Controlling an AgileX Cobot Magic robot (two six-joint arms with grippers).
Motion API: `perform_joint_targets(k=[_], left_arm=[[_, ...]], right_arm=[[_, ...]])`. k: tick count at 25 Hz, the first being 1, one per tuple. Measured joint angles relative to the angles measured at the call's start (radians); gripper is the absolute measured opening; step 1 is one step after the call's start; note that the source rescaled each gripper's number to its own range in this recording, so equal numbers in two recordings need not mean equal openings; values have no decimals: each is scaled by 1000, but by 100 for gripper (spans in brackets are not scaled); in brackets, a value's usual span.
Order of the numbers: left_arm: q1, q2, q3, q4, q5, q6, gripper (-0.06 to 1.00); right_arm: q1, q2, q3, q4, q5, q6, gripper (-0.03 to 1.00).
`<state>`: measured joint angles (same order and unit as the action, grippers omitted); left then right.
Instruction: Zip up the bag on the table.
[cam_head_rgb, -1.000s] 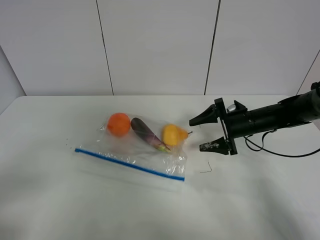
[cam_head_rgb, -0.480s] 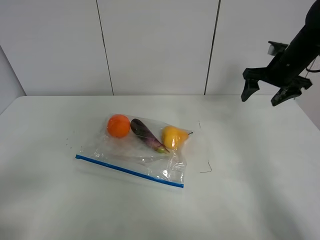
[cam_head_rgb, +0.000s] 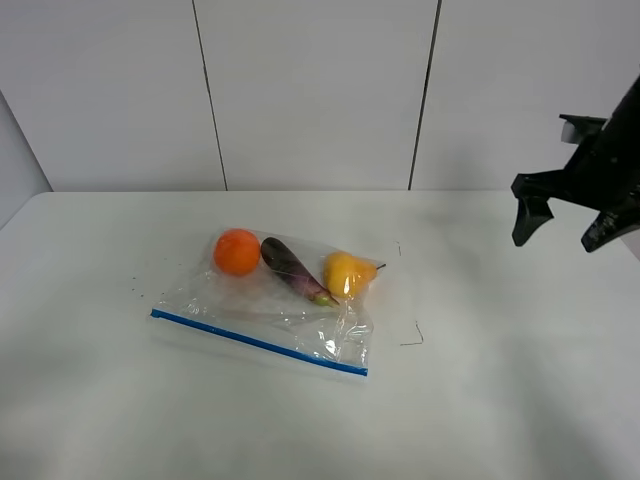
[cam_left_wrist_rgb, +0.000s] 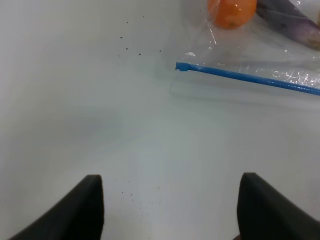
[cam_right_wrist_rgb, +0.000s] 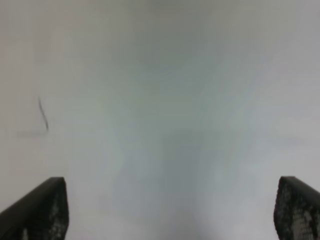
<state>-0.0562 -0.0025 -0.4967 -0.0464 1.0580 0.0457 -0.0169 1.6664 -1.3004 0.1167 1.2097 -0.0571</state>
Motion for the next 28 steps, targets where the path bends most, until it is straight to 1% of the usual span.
perform_joint_targets(k=[4,8,10,14,18,21,26,28], left_arm=[[0,0,0,0,0,0,84],[0,0,0,0,0,0,84],[0,0,0,0,0,0,84],[0,0,0,0,0,0,84],[0,0,0,0,0,0,84],[0,0,0,0,0,0,84],[0,0,0,0,0,0,84],[0,0,0,0,0,0,84]], right_arm=[[0,-250,269,-6,3,1,91],[0,-521,507,-18,-2,1,91],[0,-662,598,-18,-26,1,91],[0,-966,740,-21,-110,1,91],[1,-1283,792,-24,-181,6,91],[2,-1469,798,-32,-183,7,91],[2,-1649,798,-44,-183,7,91],[2,-1668,798,-45,-183,9,91]])
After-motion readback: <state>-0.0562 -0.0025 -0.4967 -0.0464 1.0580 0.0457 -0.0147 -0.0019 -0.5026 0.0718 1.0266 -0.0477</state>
